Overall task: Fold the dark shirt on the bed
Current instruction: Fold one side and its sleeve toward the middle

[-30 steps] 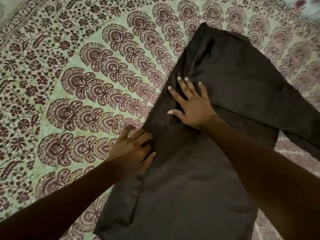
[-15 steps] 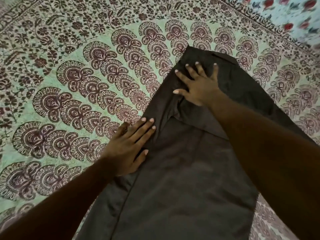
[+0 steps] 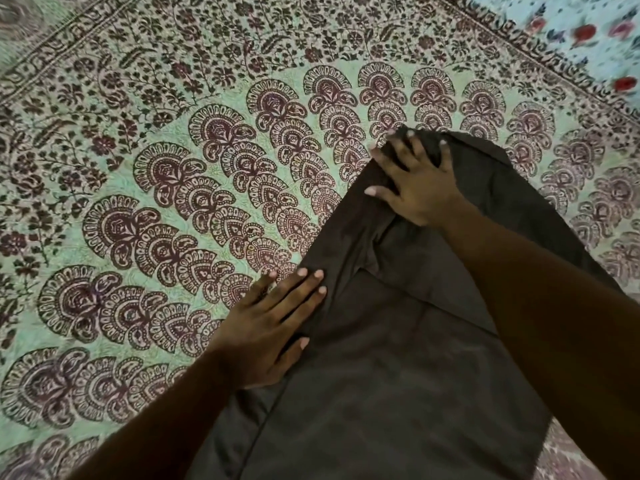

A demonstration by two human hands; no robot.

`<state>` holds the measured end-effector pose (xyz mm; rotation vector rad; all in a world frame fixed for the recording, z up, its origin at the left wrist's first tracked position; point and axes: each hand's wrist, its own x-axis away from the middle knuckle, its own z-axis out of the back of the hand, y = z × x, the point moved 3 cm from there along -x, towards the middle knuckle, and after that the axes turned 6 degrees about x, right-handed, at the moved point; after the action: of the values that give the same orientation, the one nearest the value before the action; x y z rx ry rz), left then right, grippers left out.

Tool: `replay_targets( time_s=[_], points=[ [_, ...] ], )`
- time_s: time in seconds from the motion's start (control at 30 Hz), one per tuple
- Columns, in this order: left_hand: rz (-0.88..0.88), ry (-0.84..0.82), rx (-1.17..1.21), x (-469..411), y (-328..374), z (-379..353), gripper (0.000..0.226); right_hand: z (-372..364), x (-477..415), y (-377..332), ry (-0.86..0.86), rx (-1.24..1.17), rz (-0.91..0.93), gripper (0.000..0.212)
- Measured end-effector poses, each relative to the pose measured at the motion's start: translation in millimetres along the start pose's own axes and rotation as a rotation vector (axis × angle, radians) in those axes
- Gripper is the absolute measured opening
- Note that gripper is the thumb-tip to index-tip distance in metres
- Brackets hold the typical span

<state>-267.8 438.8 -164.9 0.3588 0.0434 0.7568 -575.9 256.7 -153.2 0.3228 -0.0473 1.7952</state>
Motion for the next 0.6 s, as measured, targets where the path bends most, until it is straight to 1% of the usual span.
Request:
replay_targets(
  time_s=[0.07,0.1,0.13,0.2,0.23,0.27,0.3,0.37,0.43,0.5,0.57,0.6],
  points=[
    [0.002,-0.007,0.006,-0.5,0.1,1.1,0.079,9.1,-7.3,-1.8,0.054,0.002,-0.042,0.08],
    [0.002,-0.01,0.009,-1.0,0.0,1.7,0.079,11.9,-5.7,-6.6,0.091,0.011,-0.025,0.078],
    [0.003,-0.013,0.012,-1.3,-0.5,2.1,0.079,11.2,-1.8,-11.7,0.118,0.026,0.03,0.076],
    [0.003,-0.016,0.019,-1.5,-0.4,2.0,0.079,1.3,10.3,-16.6,0.118,0.088,0.217,0.072],
    [0.003,-0.016,0.023,-1.2,-0.6,1.5,0.079,-4.8,13.7,-13.7,0.087,0.115,0.268,0.07],
    [0.003,-0.016,0.027,-0.9,-1.0,1.1,0.079,-9.0,12.9,-7.7,0.057,0.121,0.252,0.068],
    [0.003,-0.02,0.031,-1.0,-1.2,0.4,0.079,-10.5,8.0,0.5,0.046,0.099,0.17,0.067],
    [0.007,-0.022,0.033,-1.9,-1.8,0.4,0.08,-5.0,-6.9,14.3,0.025,0.008,-0.066,0.065],
    [0.009,-0.02,0.038,-2.2,-2.1,1.1,0.081,7.5,-17.3,18.0,0.04,-0.079,-0.214,0.065],
    [0.006,-0.009,0.054,-2.9,-2.0,1.8,0.081,21.5,-12.4,15.3,0.161,-0.151,-0.318,0.062],
    [0.006,-0.006,0.067,-2.1,-2.1,1.5,0.081,30.9,9.2,8.7,0.349,-0.151,-0.466,0.052],
    [0.004,-0.002,0.068,-1.8,-2.0,1.7,0.081,31.9,22.7,6.4,0.416,-0.139,-0.542,0.046]
  ],
)
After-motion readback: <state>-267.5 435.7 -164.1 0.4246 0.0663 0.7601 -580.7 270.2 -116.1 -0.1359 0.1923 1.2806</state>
